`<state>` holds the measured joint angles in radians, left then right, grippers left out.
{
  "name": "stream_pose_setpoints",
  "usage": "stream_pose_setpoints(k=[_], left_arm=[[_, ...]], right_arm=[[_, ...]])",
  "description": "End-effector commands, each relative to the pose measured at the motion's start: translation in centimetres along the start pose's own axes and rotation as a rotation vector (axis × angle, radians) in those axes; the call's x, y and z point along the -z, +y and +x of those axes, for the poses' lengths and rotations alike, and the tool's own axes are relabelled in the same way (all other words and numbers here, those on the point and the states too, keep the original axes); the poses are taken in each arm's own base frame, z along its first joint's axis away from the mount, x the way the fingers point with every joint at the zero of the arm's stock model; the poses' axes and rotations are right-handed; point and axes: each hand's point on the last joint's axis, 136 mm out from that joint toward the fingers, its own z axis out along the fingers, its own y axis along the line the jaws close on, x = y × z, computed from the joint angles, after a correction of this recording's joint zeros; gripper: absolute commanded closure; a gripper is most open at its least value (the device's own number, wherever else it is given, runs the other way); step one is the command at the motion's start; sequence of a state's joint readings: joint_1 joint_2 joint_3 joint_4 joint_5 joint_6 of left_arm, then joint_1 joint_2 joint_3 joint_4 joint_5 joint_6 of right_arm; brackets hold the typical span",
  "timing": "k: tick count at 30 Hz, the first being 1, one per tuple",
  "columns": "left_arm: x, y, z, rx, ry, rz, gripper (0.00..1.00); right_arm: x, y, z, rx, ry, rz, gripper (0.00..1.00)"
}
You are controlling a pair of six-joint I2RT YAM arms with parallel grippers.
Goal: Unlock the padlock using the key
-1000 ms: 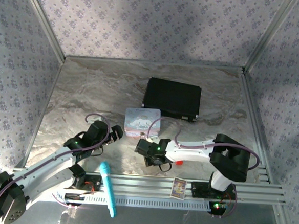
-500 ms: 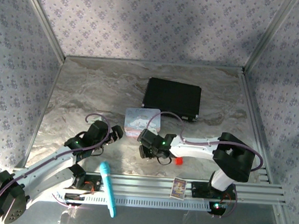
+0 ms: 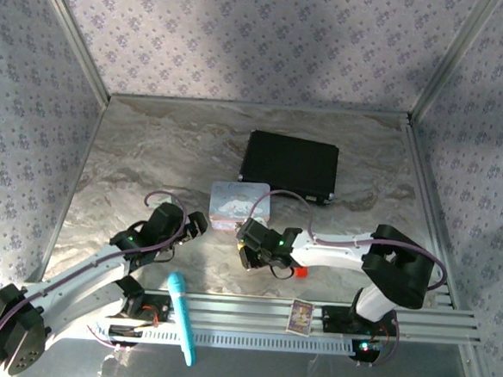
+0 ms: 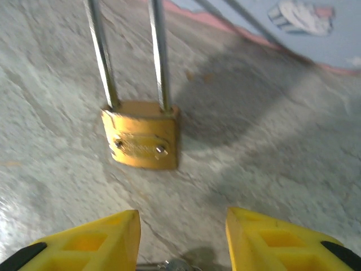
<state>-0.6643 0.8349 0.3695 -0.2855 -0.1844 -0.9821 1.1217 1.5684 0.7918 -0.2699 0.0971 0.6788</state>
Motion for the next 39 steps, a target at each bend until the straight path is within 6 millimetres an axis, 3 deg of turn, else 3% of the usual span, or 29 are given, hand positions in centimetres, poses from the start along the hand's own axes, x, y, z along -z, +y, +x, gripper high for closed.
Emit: stream_pose_setpoints(k=[1, 6, 18, 23, 26, 32, 39], left_arm=[[0.1, -0.8, -0.4, 0.003, -0.012, 0.012, 0.01], [0.2, -0.8, -0.4, 0.002, -0.010, 0.009, 0.01], [0.1, -0.8, -0.3, 0.016, -0.005, 0.015, 0.01], [-0.2, -0.7, -0.2, 0.017, -0.004, 0.006, 0.01], [-0.2, -0.8, -0.1, 0.013, 0.003, 0.002, 0.01], [-0.2, -0.7, -0.1, 0.019, 0.002, 0.003, 0.01], [-0.2, -0.8, -0.1, 0.020, -0.002, 0.009, 0.01]], right_arm=[[0.7, -0.3, 1.1, 0.043, 0.031, 0.002, 0.55], [0.7, 0.6, 2.1, 0.086, 0.042, -0.017, 0.56], [0.4, -0.6, 3.7, 0.158, 0.089, 0.069, 0.60], [0.3, 0.3, 3.3, 0.192, 0.061, 0.038, 0.63], [0.0, -0.2, 3.0, 0.200, 0.054, 0.083, 0.64], [-0.3, -1.0, 3.3, 0.228, 0.073, 0.141, 0.77], [-0.5, -0.5, 3.3, 0.235, 0.074, 0.111, 0.96]])
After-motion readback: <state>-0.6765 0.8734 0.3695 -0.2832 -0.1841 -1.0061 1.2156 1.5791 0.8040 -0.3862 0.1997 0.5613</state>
